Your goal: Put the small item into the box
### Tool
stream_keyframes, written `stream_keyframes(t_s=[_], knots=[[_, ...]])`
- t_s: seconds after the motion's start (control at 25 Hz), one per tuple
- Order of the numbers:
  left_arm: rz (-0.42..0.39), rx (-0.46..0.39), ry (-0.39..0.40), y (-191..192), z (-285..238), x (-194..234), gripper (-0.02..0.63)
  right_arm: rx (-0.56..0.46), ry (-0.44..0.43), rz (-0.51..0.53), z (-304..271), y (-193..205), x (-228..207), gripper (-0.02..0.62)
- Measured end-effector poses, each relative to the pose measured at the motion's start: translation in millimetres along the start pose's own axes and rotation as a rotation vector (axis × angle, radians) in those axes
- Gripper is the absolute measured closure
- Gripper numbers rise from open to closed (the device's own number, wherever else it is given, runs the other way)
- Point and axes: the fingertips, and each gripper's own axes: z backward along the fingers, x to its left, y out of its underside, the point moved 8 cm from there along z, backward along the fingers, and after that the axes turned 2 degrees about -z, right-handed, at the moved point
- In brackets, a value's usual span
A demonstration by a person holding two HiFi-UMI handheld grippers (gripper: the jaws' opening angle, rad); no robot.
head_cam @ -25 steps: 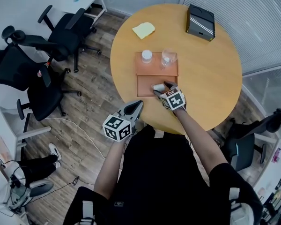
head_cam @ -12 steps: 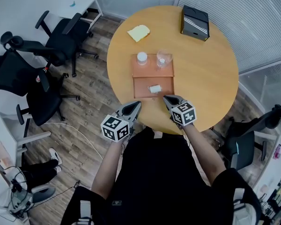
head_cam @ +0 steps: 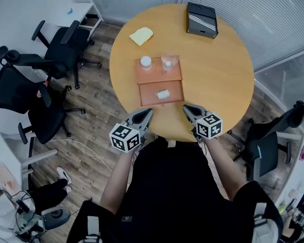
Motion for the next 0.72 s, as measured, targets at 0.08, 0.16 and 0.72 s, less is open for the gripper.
stream_keyframes(t_s=[0.08, 0.16, 0.72], knots=[[-0.006, 0.005, 0.01, 0.2, -2.7, -2.3, 0.6, -0.017, 0.003, -0.005, 5.3, -0.9, -1.3, 0.591], [-0.009, 0.011, 0.017, 1.0, -4.3, -4.5, 0.6, -0.021, -0.002, -0.025, 9.2, 0.7, -1.5, 0.591], [-0.006, 0.007, 0.037, 4.3, -6.7, -10.5, 0.6, -0.011, -0.016, -0.057, 9.7, 11.9, 1.4, 0.591]])
